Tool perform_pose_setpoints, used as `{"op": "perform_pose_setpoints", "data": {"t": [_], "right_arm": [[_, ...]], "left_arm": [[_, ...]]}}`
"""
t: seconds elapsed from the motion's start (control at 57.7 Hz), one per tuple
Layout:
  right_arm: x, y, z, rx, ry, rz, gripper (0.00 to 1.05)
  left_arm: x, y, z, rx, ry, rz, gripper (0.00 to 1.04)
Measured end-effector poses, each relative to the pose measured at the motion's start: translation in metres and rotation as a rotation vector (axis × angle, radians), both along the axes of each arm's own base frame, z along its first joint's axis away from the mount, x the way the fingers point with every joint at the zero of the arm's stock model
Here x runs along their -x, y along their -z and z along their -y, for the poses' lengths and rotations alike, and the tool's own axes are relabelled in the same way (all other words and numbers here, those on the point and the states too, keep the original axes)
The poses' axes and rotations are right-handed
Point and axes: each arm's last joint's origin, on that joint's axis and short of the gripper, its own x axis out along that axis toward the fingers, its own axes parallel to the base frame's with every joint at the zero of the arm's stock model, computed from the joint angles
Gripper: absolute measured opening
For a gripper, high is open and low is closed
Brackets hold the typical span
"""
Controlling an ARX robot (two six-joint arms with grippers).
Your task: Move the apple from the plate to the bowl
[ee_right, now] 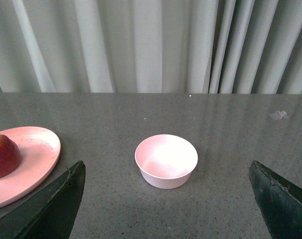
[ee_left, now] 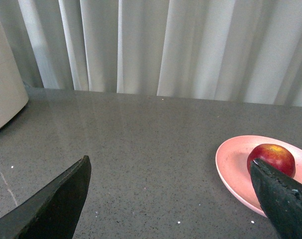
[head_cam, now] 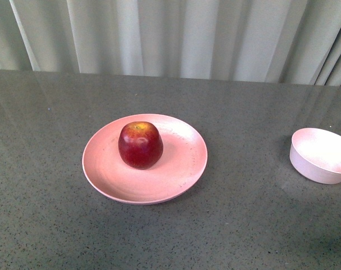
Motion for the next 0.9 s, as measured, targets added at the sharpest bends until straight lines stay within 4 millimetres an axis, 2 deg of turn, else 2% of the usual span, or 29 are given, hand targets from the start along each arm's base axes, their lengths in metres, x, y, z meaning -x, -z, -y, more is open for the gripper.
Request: {"op": "perform_pose_setpoints", "data": {"t": [0.901], "right_arm": [[0.0000,0.0000,0.0000,0.000,0.000,0.000,0.96]], "left_arm": [[0.0000,0.0000,0.0000,0.000,0.000,0.000,0.96]]}}
